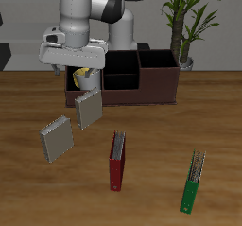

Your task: Place the white-yellow mug into the back desk caddy's left compartment and place the right yellow book into the back desk caddy's right compartment

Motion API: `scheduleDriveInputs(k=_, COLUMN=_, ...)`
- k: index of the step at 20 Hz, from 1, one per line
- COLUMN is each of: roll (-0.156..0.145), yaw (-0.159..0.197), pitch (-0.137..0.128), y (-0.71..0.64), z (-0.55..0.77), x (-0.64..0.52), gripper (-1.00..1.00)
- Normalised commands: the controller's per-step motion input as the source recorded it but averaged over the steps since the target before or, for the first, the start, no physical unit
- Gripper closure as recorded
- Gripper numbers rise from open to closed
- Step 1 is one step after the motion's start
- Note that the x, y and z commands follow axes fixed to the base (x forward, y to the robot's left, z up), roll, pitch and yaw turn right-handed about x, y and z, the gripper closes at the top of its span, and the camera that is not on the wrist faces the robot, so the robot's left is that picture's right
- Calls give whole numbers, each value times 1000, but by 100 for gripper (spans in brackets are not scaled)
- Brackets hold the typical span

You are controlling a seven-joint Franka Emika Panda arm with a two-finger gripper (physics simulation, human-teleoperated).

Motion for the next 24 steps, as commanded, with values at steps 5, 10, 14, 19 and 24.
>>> scheduleDriveInputs(k=5, roll=-3, yaw=8, pitch=-24, y=-30, z=153, x=296, gripper=-100)
scheduleDriveInputs(k=10, roll=-19, yaw=-23, pitch=-30, y=-204, z=192, x=355, gripper=-100)
scheduleDriveInputs(k=14, roll=11, yaw=-16, pitch=2, y=-61, z=39, x=116, gripper=-100)
scheduleDriveInputs(k=19, roll=66, yaw=-12, pitch=-33, y=-108, z=166, x=524, gripper=-100)
scheduleDriveInputs(k=24, roll=36, yaw=-30, pitch=-13, y=-66, z=-18, x=316, gripper=-100)
